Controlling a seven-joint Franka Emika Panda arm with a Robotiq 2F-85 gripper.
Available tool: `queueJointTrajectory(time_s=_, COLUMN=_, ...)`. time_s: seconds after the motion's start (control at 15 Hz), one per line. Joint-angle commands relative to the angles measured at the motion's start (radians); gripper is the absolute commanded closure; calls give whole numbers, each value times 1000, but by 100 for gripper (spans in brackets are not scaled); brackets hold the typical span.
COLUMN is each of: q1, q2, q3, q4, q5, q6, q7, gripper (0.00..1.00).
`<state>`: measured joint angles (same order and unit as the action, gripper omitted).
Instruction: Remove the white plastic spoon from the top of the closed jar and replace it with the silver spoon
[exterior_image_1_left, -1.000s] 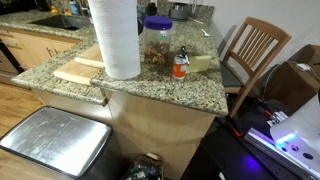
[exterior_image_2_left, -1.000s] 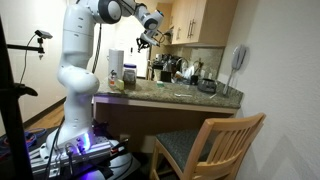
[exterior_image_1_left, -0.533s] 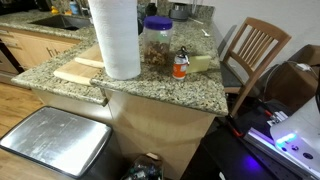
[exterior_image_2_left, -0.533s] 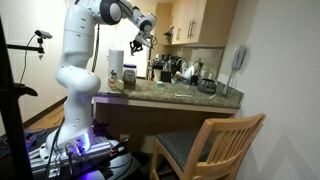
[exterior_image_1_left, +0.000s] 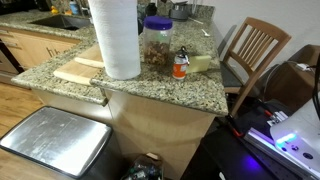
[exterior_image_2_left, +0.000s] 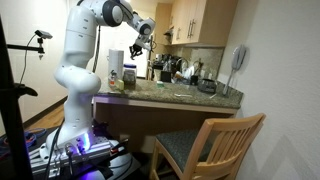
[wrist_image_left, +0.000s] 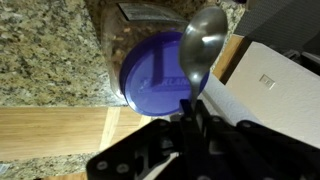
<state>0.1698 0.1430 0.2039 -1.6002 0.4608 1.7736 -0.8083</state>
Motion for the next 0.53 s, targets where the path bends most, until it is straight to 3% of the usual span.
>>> queueJointTrajectory(time_s=0.0, q1=-2, q2=8, q3=5, q4=-8, q5=-20, q6=-12, q7=13, gripper=98)
queueJointTrajectory(time_s=0.47, q1=-2, q2=33, q3=11, q4=0, q5=-5, q6=-15, q7=40, gripper=93)
